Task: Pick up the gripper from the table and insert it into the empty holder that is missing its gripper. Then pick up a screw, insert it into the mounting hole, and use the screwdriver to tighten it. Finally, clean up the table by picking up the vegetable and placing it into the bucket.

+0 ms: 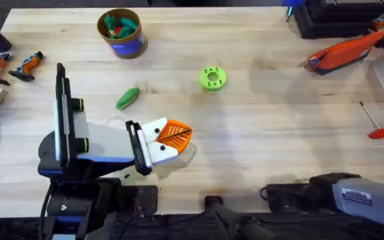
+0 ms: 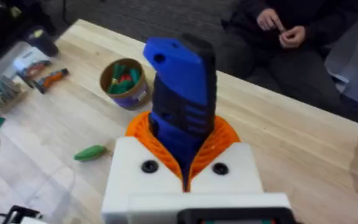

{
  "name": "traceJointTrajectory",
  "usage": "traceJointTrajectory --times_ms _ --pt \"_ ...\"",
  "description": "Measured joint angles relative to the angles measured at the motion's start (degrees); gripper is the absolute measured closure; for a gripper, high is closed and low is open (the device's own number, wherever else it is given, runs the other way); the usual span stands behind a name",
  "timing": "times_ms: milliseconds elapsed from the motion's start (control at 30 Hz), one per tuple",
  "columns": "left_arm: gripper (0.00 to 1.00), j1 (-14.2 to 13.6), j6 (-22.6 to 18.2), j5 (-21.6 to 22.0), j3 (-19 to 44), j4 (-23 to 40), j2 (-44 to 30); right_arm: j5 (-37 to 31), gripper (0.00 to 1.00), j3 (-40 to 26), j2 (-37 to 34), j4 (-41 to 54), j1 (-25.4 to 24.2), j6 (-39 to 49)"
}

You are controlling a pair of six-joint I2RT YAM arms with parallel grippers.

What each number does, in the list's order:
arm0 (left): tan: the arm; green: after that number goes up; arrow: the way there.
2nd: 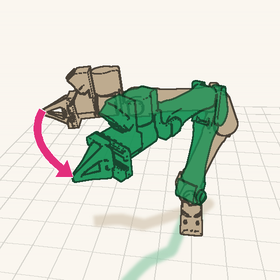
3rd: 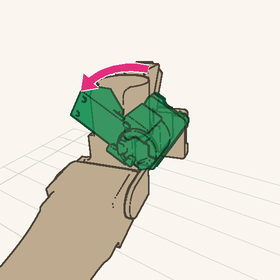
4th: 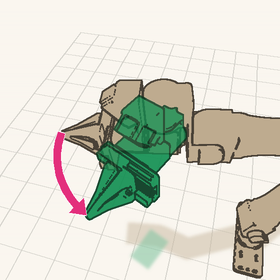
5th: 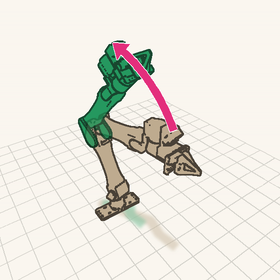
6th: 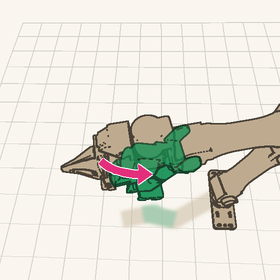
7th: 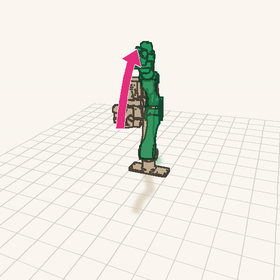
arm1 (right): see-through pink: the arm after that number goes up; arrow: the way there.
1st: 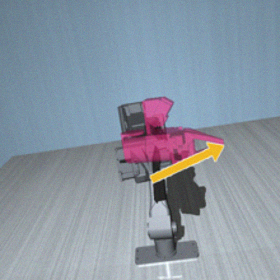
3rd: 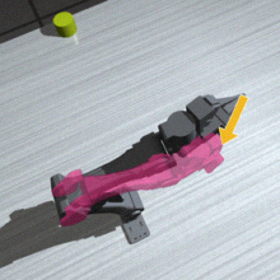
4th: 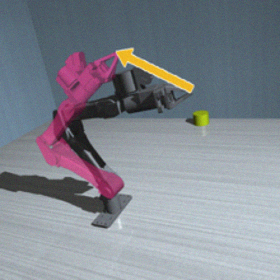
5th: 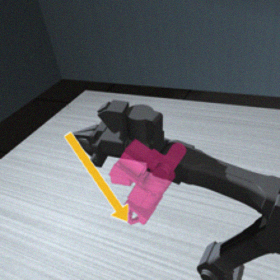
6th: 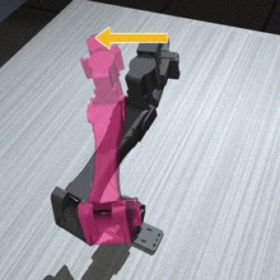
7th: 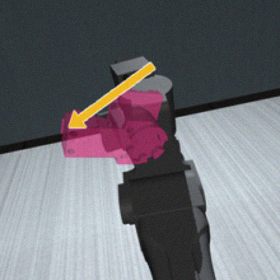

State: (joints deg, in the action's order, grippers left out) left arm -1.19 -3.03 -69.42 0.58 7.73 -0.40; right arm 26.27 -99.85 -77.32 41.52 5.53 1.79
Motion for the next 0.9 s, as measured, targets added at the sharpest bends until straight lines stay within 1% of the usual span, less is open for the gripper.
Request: traceJointTrajectory --times_ms 100,233,333,467,567,667,833,900 --pt "0.989 0.0 0.0 0.01 0.0 -0.01 0.0 0.9 0.976 0.02 1.94 0.04 0.66 -0.59" --pt "0.989 0.0 0.0 0.0 0.0 -0.01 -0.02 1.74 0.976 1.42 4.28 -1.18 3.07 -1.03" --pt "0.989 0.0 0.0 0.01 0.0 -0.01 0.0 2.15 0.976 5.74 6.05 -4.95 5.17 -1.58" --pt "0.989 0.0 0.0 -0.01 0.0 -0.02 0.0 2.44 0.976 13.96 7.53 -12.91 7.56 -3.16" --pt "0.989 0.0 0.0 0.01 0.0 0.0 -0.02 3.72 0.976 20.35 8.02 -20.65 8.68 -4.91" --pt "0.989 0.0 0.0 0.01 0.0 -0.02 0.0 6.61 0.976 26.35 8.72 -30.21 9.07 -7.21" --pt "0.989 0.0 0.0 0.01 0.0 -0.02 0.0 11.71 0.976 36.38 10.83 -49.8 9.1 -13.09" --pt "0.989 0.0 0.0 0.01 0.0 0.0 0.0 13.59 0.976 40.87 11.27 -59.21 9.1 -16.01"
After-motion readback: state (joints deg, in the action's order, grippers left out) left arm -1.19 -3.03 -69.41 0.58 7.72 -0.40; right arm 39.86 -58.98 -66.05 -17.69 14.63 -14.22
